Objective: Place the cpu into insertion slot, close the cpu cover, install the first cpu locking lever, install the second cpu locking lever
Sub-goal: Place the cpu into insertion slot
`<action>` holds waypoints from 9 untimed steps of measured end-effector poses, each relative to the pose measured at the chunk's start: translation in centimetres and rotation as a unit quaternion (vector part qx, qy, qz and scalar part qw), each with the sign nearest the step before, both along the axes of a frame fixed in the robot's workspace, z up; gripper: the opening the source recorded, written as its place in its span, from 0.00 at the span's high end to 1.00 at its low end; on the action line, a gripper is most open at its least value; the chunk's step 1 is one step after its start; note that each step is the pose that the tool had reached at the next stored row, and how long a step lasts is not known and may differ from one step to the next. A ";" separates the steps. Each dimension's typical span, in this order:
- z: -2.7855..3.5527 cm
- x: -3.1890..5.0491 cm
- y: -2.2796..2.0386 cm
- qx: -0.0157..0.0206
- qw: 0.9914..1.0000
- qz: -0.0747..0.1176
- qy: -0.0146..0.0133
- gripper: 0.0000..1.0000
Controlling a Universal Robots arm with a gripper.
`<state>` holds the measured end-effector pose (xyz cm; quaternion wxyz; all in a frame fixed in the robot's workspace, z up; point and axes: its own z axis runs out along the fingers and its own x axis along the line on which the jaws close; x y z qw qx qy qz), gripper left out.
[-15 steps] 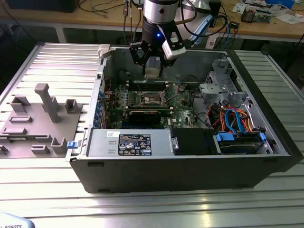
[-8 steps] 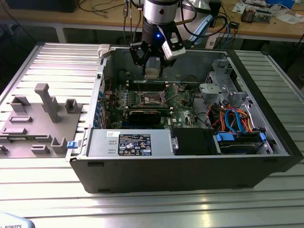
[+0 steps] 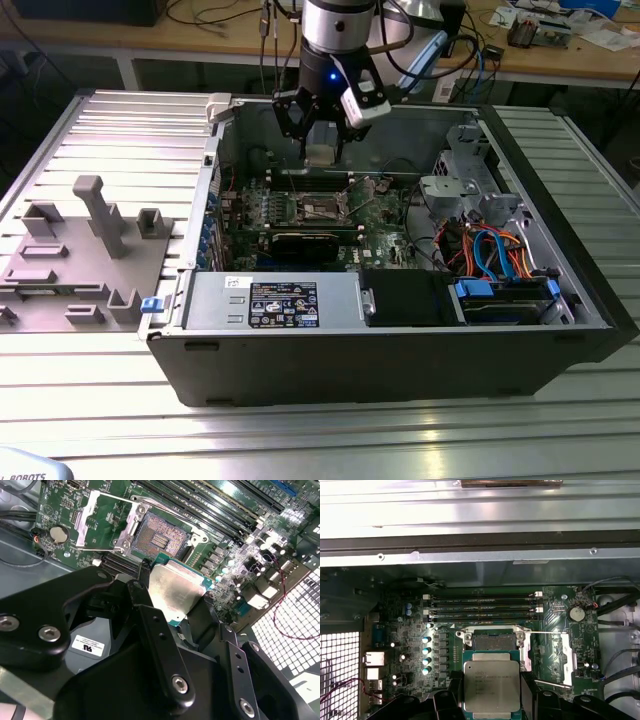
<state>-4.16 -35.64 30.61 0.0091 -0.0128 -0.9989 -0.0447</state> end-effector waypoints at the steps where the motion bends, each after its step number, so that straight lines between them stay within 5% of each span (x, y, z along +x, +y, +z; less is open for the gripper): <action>1: -0.02 0.00 0.00 0.000 1.000 0.000 0.000 0.45; 9: -0.81 0.00 0.00 0.000 1.000 0.000 0.000 0.45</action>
